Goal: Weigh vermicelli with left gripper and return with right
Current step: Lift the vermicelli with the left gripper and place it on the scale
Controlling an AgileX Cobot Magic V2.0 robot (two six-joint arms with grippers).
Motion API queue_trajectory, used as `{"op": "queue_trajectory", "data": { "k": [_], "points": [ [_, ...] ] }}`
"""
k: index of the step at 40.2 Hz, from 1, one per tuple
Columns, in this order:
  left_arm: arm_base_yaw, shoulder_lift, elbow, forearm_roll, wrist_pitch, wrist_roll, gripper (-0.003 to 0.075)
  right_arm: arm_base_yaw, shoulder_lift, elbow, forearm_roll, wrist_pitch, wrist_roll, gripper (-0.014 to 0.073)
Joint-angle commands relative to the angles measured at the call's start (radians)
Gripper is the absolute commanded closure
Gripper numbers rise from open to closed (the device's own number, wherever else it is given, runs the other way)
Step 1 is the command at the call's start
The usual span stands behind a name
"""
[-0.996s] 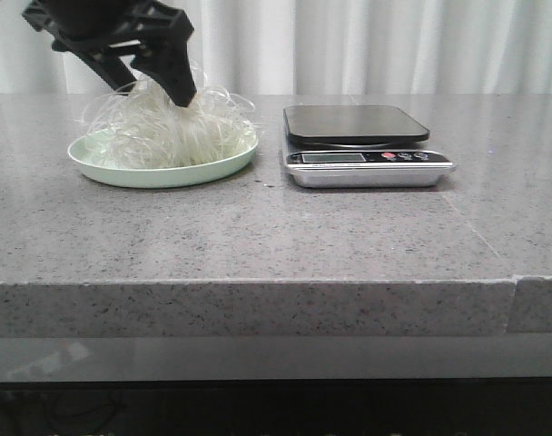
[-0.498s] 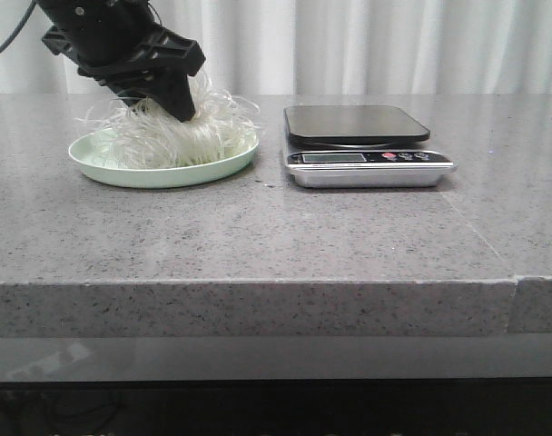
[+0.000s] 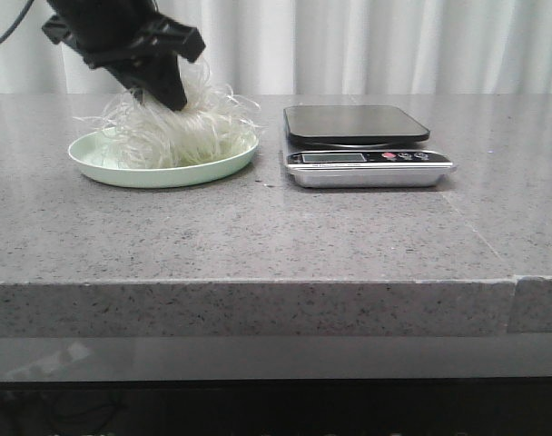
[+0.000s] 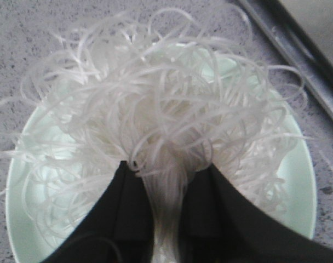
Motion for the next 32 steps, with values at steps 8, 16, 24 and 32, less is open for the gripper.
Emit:
{"op": "queue_trajectory", "data": {
  "k": [8, 16, 24, 32],
  "points": [
    [-0.009, -0.064, -0.231, -0.022, 0.061, 0.001, 0.0566, -0.006, 0.008, -0.034, -0.008, -0.061, 0.001, -0.0005],
    [-0.039, -0.064, -0.363, -0.037, 0.066, 0.001, 0.0565, -0.006, 0.008, -0.034, -0.008, -0.061, 0.001, -0.0005],
    [-0.112, -0.057, -0.451, -0.037, 0.041, 0.001, 0.0565, -0.006, 0.008, -0.034, -0.008, -0.061, 0.001, -0.0005],
    [-0.186, 0.014, -0.535, -0.027, -0.005, 0.003, 0.0565, -0.006, 0.008, -0.034, -0.008, -0.061, 0.001, -0.0005]
  ]
}}
